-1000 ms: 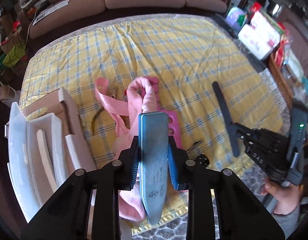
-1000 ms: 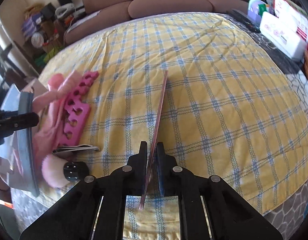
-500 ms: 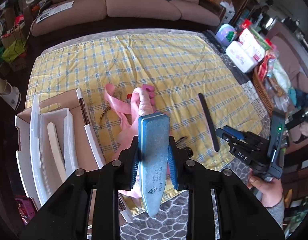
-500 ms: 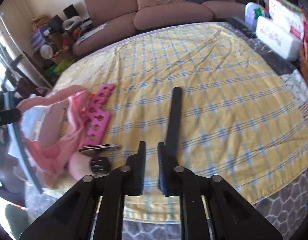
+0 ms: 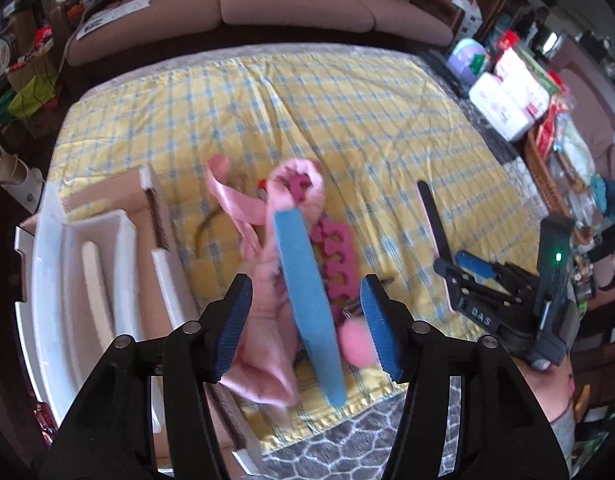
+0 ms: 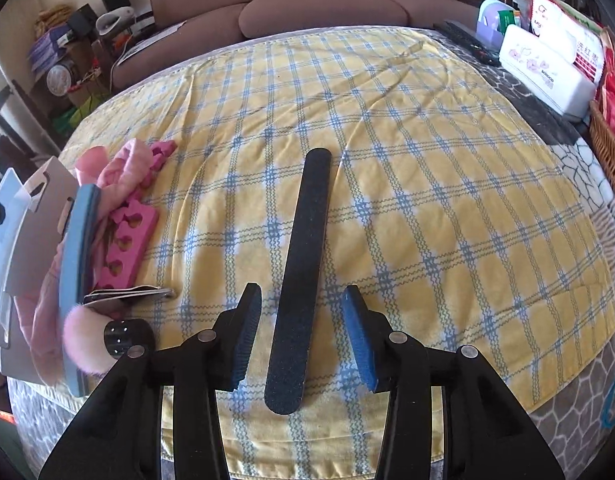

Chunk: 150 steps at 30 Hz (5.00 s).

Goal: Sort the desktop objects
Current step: 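Grasp the blue sponge file with the left gripper while the right grasps the black file, then carry the black file and blue sponge file into the clear case with both grippers, then push the blue file down into the clear case with the right gripper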

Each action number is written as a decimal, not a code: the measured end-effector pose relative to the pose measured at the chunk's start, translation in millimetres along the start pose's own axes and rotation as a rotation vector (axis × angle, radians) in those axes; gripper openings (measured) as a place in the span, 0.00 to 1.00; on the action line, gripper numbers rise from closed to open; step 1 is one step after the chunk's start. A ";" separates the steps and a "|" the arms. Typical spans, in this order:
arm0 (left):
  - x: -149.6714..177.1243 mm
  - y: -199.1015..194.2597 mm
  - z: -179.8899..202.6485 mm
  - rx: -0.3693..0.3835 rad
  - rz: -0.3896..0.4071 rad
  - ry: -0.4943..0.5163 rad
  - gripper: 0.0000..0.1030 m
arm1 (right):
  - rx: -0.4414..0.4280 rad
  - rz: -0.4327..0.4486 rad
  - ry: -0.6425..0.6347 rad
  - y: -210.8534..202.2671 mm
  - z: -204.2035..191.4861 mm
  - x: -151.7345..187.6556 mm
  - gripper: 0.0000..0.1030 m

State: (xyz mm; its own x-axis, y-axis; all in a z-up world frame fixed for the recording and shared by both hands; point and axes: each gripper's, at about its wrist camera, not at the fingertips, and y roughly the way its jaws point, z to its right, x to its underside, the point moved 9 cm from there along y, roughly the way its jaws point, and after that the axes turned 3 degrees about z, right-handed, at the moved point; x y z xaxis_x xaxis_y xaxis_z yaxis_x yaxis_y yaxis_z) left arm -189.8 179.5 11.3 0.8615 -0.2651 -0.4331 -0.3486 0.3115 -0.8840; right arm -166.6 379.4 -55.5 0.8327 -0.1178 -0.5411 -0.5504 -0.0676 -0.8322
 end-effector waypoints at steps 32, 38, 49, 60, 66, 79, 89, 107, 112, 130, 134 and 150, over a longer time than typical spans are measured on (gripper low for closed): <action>-10.3 -2.1 2.2 0.056 0.016 -0.054 0.24 | -0.066 0.031 0.040 -10.1 1.9 -15.2 0.43; -9.8 -10.2 0.9 0.061 0.022 -0.050 0.24 | 0.057 0.006 -0.084 9.7 -4.6 -5.4 0.19; -18.7 -80.2 -19.2 0.117 0.124 -0.068 0.24 | -0.182 0.128 0.018 -51.9 -30.3 -25.8 0.18; -7.5 -177.6 -109.0 0.058 0.234 -0.131 0.24 | -0.515 0.094 -0.009 -85.6 -193.6 -20.6 0.18; 11.4 -194.1 -149.5 0.047 0.244 -0.169 0.24 | -0.607 0.012 0.031 -59.7 -279.2 -15.1 0.18; 34.4 -192.1 -191.0 0.073 0.234 -0.212 0.25 | -0.523 -0.082 0.106 2.0 -333.0 -3.2 0.18; 29.0 -191.0 -175.9 0.081 0.226 -0.183 0.24 | -0.520 -0.034 0.062 -30.8 -312.5 -7.2 0.36; 11.3 -183.9 -120.7 0.069 0.182 -0.086 0.23 | -0.513 0.239 -0.542 -150.8 -359.6 4.2 0.66; 10.1 -166.6 -125.5 0.068 0.163 -0.110 0.23 | -0.511 0.138 -0.459 -110.8 -348.5 4.8 0.37; 8.9 -161.5 -154.3 0.108 0.207 -0.204 0.42 | -0.566 0.009 -0.185 -45.2 -329.7 -23.6 0.19; 22.9 -149.7 -171.1 0.117 0.188 -0.257 0.50 | -0.510 -0.066 -0.152 -17.1 -326.9 -28.1 0.19; 39.3 -130.5 -180.8 0.145 0.161 -0.316 0.58 | -0.453 -0.032 -0.132 -12.6 -317.8 -29.1 0.54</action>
State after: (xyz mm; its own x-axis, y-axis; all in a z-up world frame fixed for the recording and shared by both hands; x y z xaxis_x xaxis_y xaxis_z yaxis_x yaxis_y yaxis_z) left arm -177.2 -36.5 77.8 0.8794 0.0854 -0.4683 -0.4521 0.4577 -0.7656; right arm -203.5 68.8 9.3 0.8343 0.0161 -0.5511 -0.4712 -0.4981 -0.7279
